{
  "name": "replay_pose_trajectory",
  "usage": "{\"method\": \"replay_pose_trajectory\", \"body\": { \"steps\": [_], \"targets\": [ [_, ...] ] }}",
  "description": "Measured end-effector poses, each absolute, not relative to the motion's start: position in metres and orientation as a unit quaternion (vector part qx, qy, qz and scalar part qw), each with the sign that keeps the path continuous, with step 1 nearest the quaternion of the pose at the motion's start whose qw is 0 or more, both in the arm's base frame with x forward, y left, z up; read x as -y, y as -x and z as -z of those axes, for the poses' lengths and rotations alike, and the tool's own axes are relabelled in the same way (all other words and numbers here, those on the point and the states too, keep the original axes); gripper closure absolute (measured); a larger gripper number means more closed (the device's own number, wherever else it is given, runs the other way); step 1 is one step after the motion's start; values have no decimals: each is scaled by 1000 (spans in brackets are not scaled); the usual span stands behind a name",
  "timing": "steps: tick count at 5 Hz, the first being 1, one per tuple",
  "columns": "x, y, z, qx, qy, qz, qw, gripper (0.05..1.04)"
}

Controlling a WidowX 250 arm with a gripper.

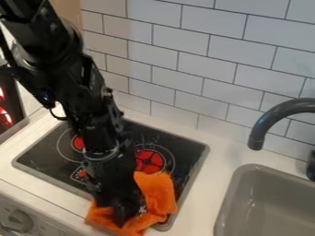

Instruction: Fold the cloth from top to bottom

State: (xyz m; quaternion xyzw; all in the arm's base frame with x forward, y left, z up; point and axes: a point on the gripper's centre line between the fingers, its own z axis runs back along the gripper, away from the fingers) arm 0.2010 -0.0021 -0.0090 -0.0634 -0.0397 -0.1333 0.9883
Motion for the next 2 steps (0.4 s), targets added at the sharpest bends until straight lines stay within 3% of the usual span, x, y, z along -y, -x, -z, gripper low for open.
{"method": "replay_pose_trajectory", "body": {
  "steps": [1, 2],
  "targets": [
    [3, -201, 3, 41, 56, 135, 988, 172],
    [6, -203, -4, 40, 47, 143, 988, 66]
  ]
}}
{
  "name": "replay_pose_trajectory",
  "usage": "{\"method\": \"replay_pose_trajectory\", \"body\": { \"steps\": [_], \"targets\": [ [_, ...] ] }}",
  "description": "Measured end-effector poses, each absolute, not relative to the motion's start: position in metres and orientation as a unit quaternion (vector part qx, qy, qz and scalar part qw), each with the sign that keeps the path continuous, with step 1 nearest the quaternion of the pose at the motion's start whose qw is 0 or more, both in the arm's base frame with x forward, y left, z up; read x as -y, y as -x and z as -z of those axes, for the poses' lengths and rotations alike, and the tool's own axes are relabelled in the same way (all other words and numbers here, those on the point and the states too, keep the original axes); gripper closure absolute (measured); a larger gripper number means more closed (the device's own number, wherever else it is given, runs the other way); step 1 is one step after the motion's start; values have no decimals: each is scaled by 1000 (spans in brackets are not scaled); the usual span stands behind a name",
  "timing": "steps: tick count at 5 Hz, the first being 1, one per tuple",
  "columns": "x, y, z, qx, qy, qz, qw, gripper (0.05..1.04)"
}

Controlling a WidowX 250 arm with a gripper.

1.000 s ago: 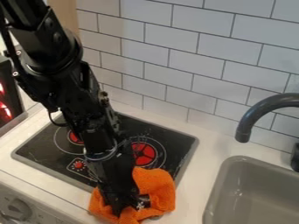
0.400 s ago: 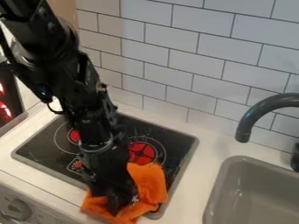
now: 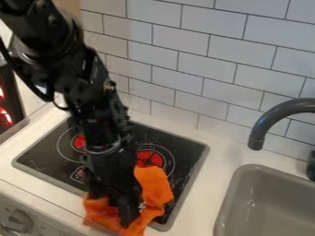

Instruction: Fold the cloth from top to bottom

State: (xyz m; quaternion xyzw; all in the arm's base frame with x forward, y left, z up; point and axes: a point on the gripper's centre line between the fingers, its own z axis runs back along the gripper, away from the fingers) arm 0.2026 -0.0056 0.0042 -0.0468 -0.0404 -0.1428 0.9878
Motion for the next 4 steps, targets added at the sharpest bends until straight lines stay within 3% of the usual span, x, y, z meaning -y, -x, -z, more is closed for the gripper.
{"method": "replay_pose_trajectory", "body": {
  "steps": [4],
  "targets": [
    [29, -216, -80, 126, 31, 175, 976, 85]
  ]
}}
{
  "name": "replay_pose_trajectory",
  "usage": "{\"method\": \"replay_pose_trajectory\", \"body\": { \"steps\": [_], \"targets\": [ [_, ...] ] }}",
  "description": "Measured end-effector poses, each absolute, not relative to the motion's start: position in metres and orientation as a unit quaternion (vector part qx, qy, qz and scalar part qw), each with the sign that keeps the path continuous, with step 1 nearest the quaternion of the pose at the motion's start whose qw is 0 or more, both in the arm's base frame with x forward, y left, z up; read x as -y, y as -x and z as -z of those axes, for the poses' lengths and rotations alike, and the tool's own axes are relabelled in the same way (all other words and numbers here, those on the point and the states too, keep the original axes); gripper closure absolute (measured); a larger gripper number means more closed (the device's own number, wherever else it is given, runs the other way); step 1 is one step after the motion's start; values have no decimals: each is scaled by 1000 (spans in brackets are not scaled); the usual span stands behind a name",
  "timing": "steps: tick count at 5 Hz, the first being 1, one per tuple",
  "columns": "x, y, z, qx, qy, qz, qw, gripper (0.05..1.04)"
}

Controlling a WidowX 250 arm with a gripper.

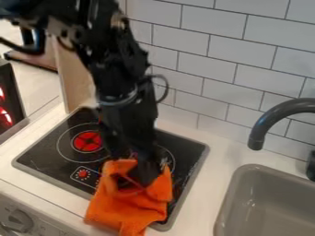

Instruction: Fold the cloth from top to bottom

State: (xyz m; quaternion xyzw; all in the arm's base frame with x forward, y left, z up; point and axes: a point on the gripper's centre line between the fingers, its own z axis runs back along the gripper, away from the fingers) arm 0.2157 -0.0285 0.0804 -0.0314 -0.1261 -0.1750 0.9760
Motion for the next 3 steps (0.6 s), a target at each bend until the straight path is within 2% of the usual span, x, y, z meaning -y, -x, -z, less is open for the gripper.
{"method": "replay_pose_trajectory", "body": {
  "steps": [1, 3],
  "targets": [
    [33, -217, -99, 149, 28, 181, 972, 85],
    [33, -217, -101, 151, 27, 185, 971, 85]
  ]
}}
